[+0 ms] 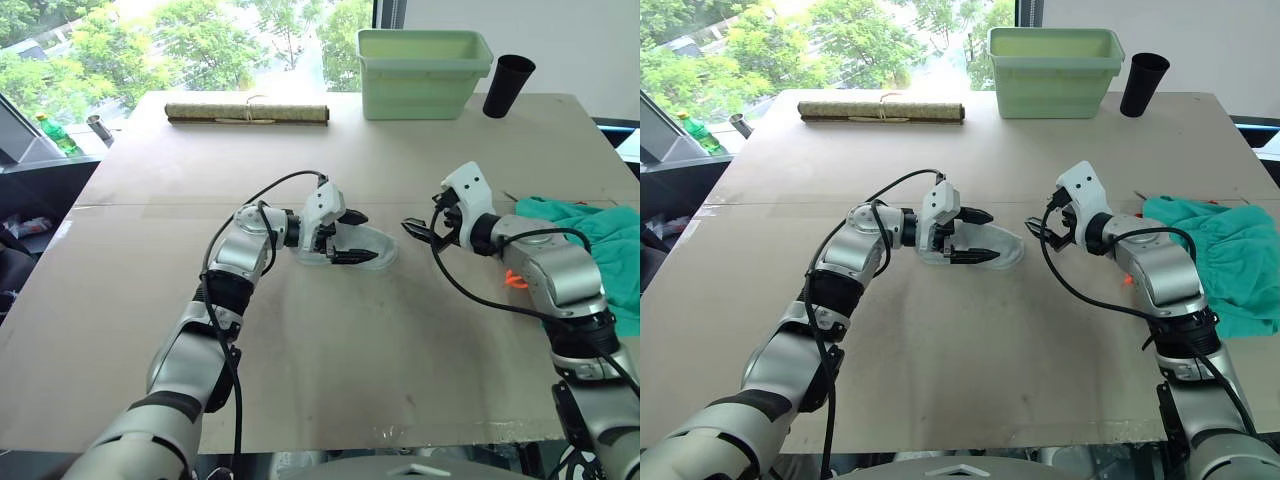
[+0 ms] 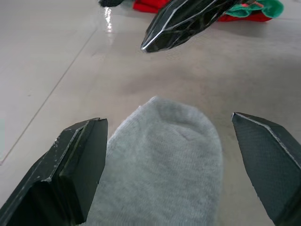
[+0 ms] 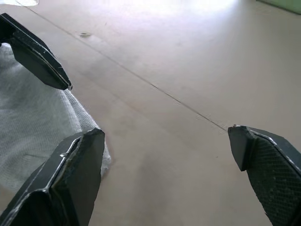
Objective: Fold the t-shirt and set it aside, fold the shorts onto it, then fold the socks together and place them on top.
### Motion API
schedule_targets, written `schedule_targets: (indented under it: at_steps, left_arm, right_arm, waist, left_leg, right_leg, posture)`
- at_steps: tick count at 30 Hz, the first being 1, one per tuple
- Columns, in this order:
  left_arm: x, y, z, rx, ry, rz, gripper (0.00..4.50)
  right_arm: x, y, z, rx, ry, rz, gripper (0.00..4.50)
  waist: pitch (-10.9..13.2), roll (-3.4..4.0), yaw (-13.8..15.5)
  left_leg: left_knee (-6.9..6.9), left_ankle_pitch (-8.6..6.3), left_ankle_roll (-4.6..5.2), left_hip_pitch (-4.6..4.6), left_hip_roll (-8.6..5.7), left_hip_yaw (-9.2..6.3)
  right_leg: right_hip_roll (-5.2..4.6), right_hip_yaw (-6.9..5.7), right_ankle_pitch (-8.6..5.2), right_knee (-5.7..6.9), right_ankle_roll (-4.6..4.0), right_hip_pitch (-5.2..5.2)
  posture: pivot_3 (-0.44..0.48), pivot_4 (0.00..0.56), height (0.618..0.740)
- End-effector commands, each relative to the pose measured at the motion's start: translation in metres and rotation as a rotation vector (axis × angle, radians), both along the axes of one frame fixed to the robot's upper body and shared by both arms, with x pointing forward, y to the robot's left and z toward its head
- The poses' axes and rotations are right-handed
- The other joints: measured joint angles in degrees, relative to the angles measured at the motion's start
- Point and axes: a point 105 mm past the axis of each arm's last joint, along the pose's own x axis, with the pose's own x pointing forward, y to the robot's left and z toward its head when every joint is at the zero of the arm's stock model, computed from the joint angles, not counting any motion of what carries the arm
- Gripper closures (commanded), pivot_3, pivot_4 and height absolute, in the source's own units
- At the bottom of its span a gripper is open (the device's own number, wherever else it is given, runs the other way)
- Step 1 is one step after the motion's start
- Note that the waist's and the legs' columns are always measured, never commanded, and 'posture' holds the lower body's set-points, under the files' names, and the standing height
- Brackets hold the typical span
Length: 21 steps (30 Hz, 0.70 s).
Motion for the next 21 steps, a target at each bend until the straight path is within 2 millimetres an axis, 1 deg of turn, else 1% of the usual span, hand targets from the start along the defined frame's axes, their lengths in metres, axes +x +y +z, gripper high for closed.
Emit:
schedule_targets:
  at_steps: [1,3,5,7,8,12,15,17,21]
  left_arm:
    - [0.003,0.009,0.012,-0.061,-0.027,0.043,0.00]
    - [0.006,0.009,0.009,-0.066,-0.033,0.076,0.00]
    - [0.008,0.001,0.001,-0.096,-0.030,0.126,0.00]
    - [0.003,-0.007,-0.011,-0.103,-0.013,0.136,0.00]
    - [0.001,-0.008,-0.015,-0.100,-0.011,0.142,0.00]
    - [0.007,-0.007,-0.026,-0.092,-0.036,0.240,0.00]
    - [0.010,-0.011,-0.034,-0.101,-0.038,0.298,0.00]
    - [0.008,-0.014,-0.038,-0.103,-0.032,0.309,0.00]
    - [0.000,-0.025,-0.037,-0.130,-0.029,0.293,0.00]
  right_arm:
    - [-0.012,-0.002,0.015,0.107,-0.035,0.020,0.02]
    - [-0.018,-0.001,0.010,0.158,-0.001,0.022,0.02]
    - [-0.025,0.000,-0.002,0.230,0.059,0.011,0.02]
    - [-0.030,0.000,-0.014,0.292,0.112,-0.018,0.02]
    - [-0.031,-0.001,-0.016,0.307,0.124,-0.029,0.02]
    - [-0.038,0.001,-0.026,0.283,0.115,-0.046,0.02]
    - [-0.039,0.004,-0.030,0.257,0.089,-0.056,0.02]
    - [-0.039,0.006,-0.029,0.268,0.082,-0.058,0.02]
    - [-0.039,0.006,-0.027,0.315,0.089,-0.070,0.02]
  waist:
    - [0.0,0.00,0.0]
    - [0.0,0.00,0.1]
    - [0.0,0.00,0.2]
    - [-0.1,-0.03,0.2]
    - [-0.1,-0.02,0.2]
    - [-0.1,-0.02,0.1]
    - [-0.1,-0.02,0.1]
    - [-0.1,-0.02,0.2]
    - [-0.1,-0.02,0.3]
  left_leg:
    - [0.01,0.00,0.00,0.00,-0.01,0.00]
    - [0.01,0.00,0.00,0.00,-0.01,-0.02]
    - [0.01,0.00,0.00,0.00,-0.01,-0.04]
    - [0.01,0.00,0.00,0.02,-0.02,-0.05]
    - [0.01,-0.01,0.01,0.06,-0.02,-0.05]
    - [0.01,-0.01,0.01,0.05,-0.02,-0.05]
    - [-0.01,-0.01,0.01,0.11,-0.02,-0.08]
    - [-0.01,-0.01,0.01,0.11,-0.02,-0.08]
    - [-0.01,-0.01,0.01,0.11,-0.03,-0.08]
  right_leg:
    - [-0.01,0.00,0.00,0.00,0.00,0.01]
    - [-0.02,-0.01,0.00,0.00,0.00,0.02]
    - [-0.02,-0.01,0.00,0.01,0.00,0.03]
    - [-0.03,-0.02,0.00,0.00,0.00,0.06]
    - [-0.03,-0.01,0.00,-0.01,0.00,0.13]
    - [-0.03,-0.02,0.01,0.01,0.00,0.09]
    - [-0.04,-0.02,0.01,0.08,-0.01,0.10]
    - [-0.05,-0.02,0.00,0.08,-0.01,0.11]
    - [-0.06,-0.02,0.01,0.08,-0.01,0.12]
  posture:
    - [0.000,0.150,0.737]
    - [0.000,0.150,0.737]
    - [0.000,0.150,0.737]
    - [0.000,0.150,0.737]
    - [0.000,0.150,0.737]
    - [0.000,0.150,0.737]
    - [0.000,0.150,0.737]
    - [0.000,0.150,0.737]
    - [0.000,0.150,0.737]
